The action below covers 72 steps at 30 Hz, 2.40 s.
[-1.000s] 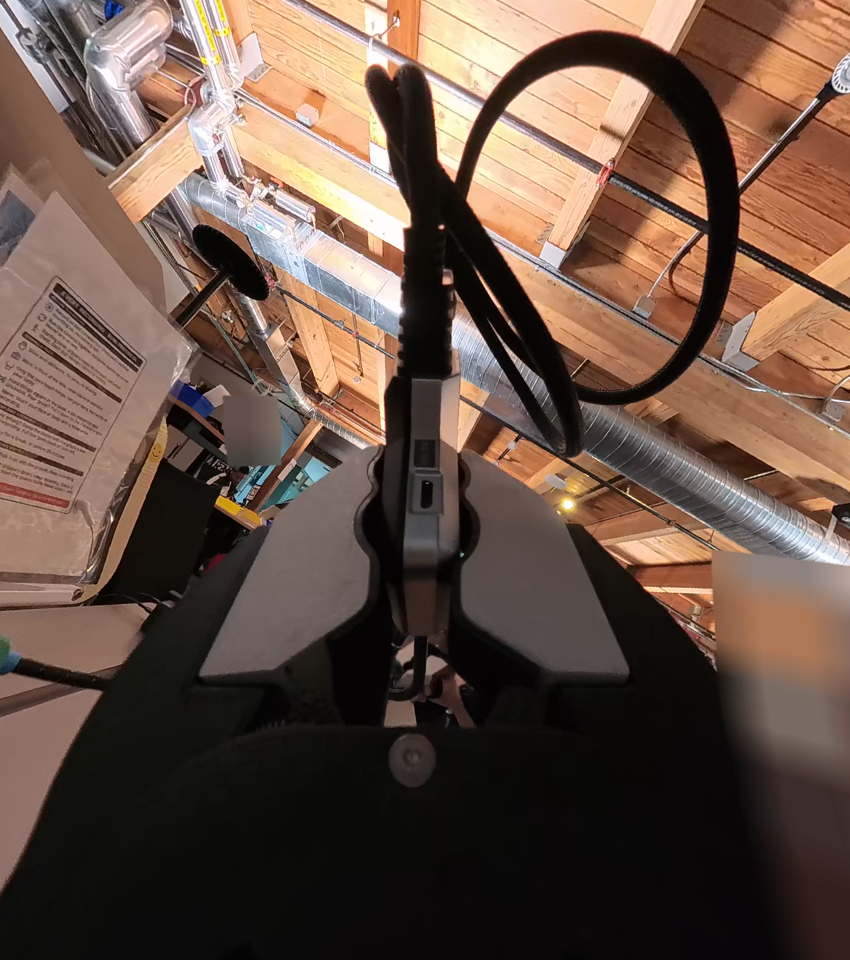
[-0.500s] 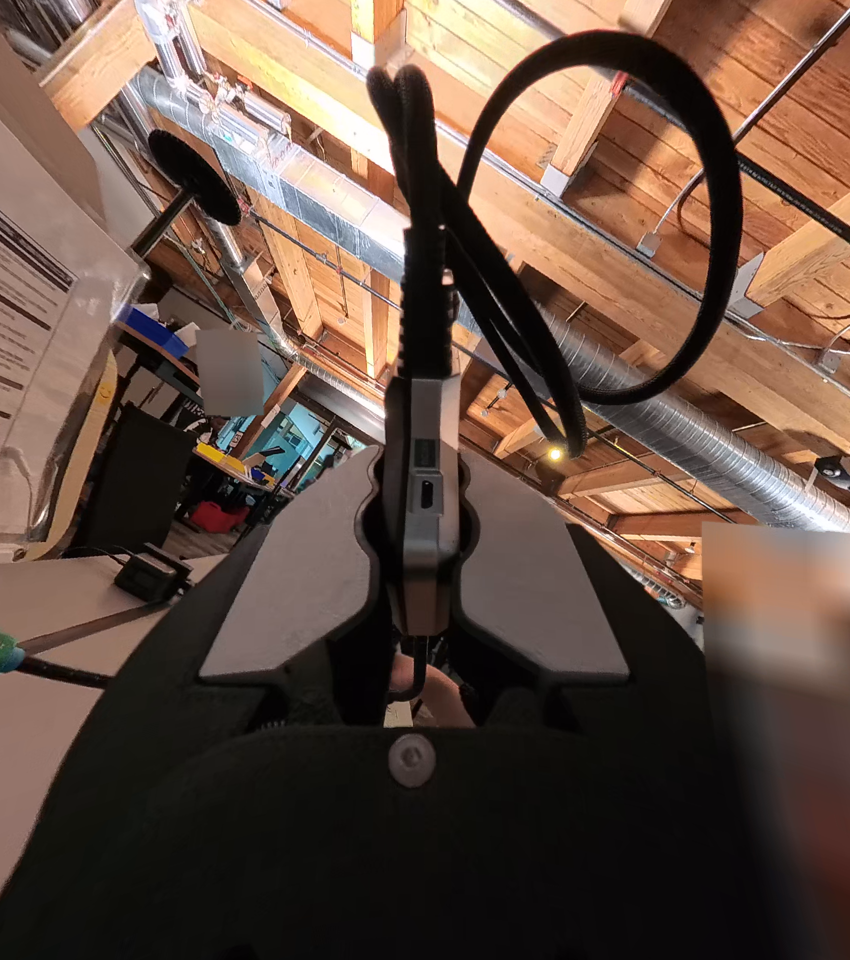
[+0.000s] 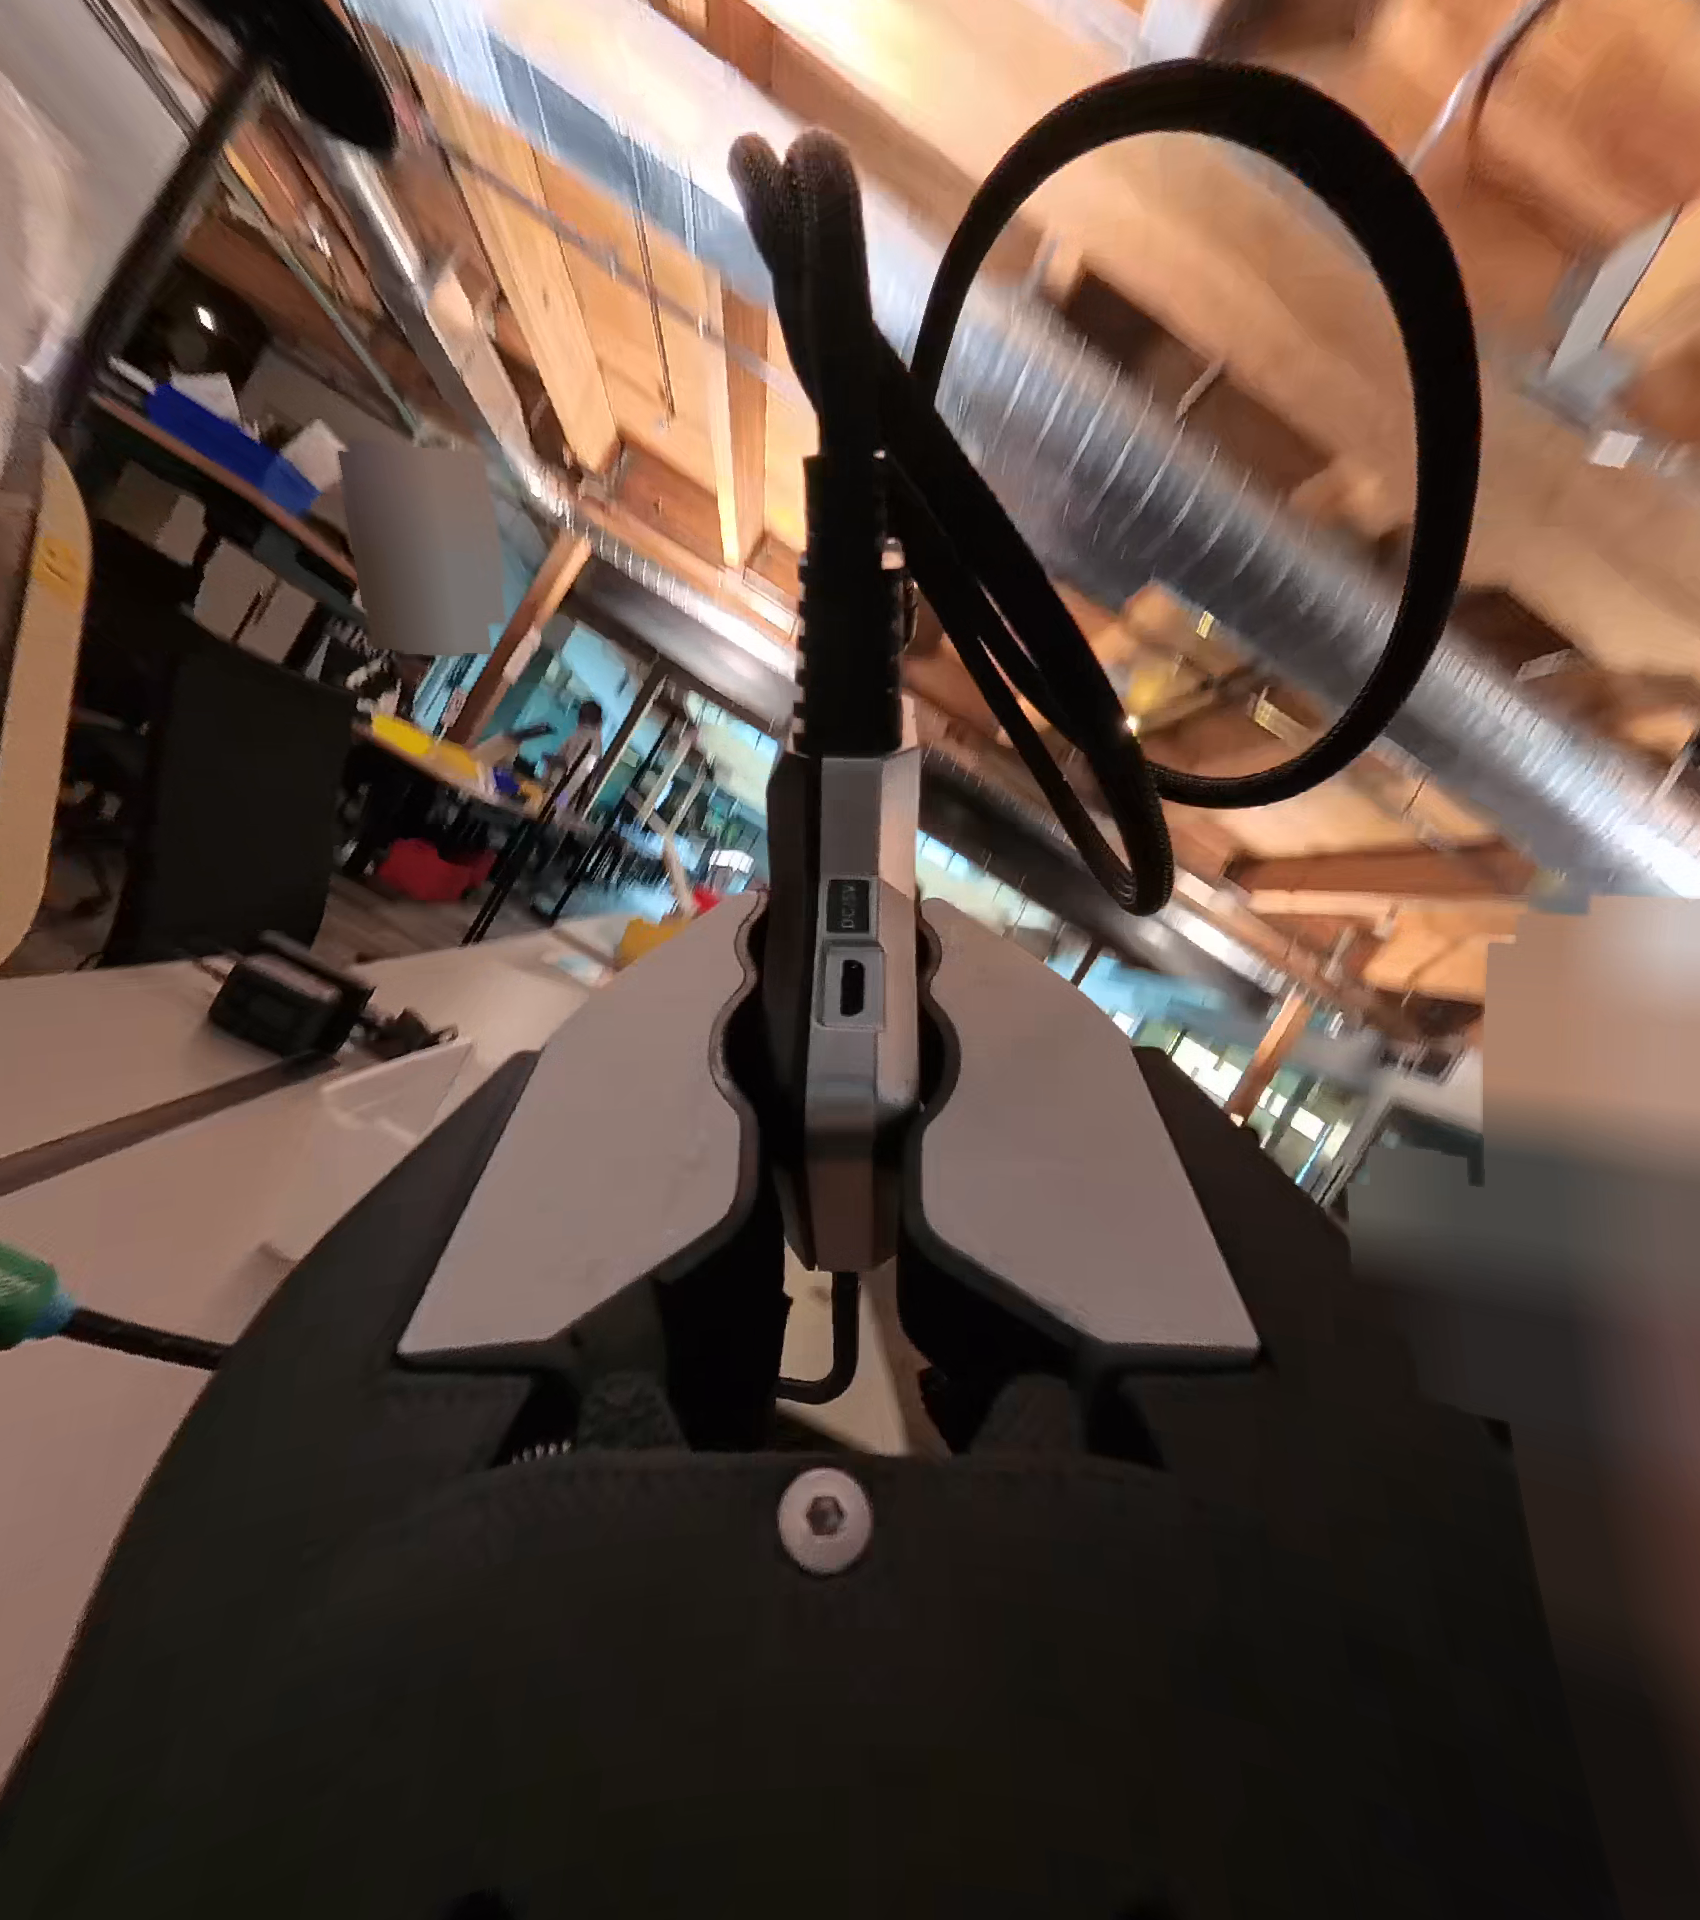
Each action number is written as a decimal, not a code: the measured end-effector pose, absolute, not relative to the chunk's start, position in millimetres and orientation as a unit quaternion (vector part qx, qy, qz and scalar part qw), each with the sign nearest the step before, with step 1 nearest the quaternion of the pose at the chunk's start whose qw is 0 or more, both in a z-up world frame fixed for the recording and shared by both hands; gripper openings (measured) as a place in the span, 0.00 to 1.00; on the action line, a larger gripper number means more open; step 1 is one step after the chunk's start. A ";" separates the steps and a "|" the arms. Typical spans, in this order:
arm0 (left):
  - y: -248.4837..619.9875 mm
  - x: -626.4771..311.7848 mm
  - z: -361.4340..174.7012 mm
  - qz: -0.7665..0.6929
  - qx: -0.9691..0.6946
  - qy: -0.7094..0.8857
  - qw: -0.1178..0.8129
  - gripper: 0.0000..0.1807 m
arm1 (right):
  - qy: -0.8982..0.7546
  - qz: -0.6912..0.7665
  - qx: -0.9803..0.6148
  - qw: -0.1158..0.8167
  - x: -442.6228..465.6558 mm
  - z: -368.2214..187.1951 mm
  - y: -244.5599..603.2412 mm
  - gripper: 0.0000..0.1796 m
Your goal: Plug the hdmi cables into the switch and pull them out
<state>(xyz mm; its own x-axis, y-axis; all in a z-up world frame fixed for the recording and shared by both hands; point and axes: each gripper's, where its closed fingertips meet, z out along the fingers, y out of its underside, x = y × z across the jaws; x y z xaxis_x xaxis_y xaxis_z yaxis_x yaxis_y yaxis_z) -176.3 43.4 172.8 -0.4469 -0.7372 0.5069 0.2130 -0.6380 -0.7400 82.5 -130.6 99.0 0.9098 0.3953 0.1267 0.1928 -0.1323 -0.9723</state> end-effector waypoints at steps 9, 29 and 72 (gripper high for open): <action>39.1 -122.3 122.9 -0.733 -0.528 0.295 0.312 0.12 | -0.243 -0.138 -0.592 0.756 -92.1 118.2 -70.3 0.15; 74.3 -118.1 92.6 -0.784 -0.551 0.156 0.238 0.12 | -0.184 -0.260 -0.652 0.688 -119.4 77.7 18.4 0.12; 47.8 -103.5 94.6 -0.747 -0.542 0.252 0.292 0.11 | -0.062 -0.089 -0.619 0.778 -113.0 63.1 29.8 0.12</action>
